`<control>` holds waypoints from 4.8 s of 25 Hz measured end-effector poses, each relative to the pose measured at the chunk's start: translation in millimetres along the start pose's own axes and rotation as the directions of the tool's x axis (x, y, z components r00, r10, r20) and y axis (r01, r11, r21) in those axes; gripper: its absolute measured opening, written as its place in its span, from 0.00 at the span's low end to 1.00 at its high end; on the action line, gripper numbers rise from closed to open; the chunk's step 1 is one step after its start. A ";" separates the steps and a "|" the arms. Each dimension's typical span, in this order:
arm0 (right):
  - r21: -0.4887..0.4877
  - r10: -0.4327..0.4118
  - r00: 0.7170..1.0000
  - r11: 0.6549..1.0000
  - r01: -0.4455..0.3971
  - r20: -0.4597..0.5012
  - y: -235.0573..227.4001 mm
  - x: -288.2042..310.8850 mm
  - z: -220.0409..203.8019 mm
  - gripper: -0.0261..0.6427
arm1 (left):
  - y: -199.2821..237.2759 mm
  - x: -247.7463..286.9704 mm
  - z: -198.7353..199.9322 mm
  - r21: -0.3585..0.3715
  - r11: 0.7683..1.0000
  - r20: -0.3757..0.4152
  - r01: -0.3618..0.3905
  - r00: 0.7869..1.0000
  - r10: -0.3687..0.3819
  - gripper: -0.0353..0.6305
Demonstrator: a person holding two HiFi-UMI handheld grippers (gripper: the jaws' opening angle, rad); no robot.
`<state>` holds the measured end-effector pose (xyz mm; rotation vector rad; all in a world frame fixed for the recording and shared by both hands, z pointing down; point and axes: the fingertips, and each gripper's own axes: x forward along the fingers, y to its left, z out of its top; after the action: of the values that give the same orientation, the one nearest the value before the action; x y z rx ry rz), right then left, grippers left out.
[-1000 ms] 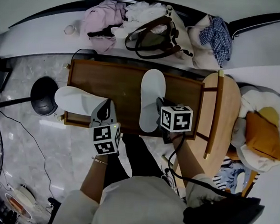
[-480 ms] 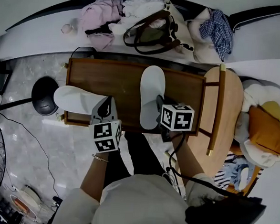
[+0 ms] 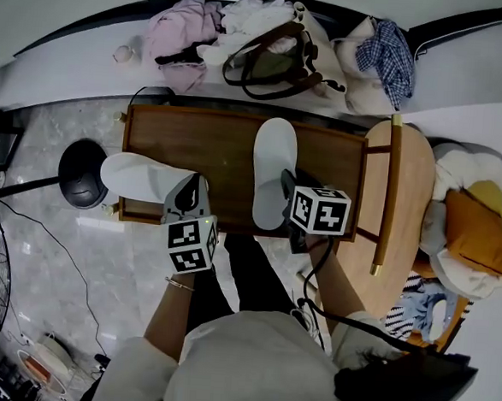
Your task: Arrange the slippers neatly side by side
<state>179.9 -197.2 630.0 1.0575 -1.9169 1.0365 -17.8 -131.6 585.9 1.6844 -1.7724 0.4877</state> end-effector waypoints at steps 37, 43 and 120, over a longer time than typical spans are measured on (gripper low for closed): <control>-0.362 0.313 0.948 0.879 -0.310 -0.052 210.7 2.4 25.1 0.25 | 147.6 -133.0 -8.0 -0.234 0.916 0.114 -0.327 0.926 0.359 0.06; -0.424 0.352 0.929 0.828 -0.366 -0.114 242.2 14.3 18.9 0.25 | 170.1 -151.5 -23.8 -0.299 0.872 0.100 -0.388 0.896 0.433 0.06; -0.569 0.313 0.834 0.617 -0.543 -0.455 307.0 80.7 -19.2 0.11 | 229.0 -150.4 -59.4 -0.410 0.778 -0.007 -0.475 0.855 0.518 0.06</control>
<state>-122.5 -100.5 612.9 -0.0210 -2.0618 0.5710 -234.6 45.0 565.1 0.9615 -2.2273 0.2283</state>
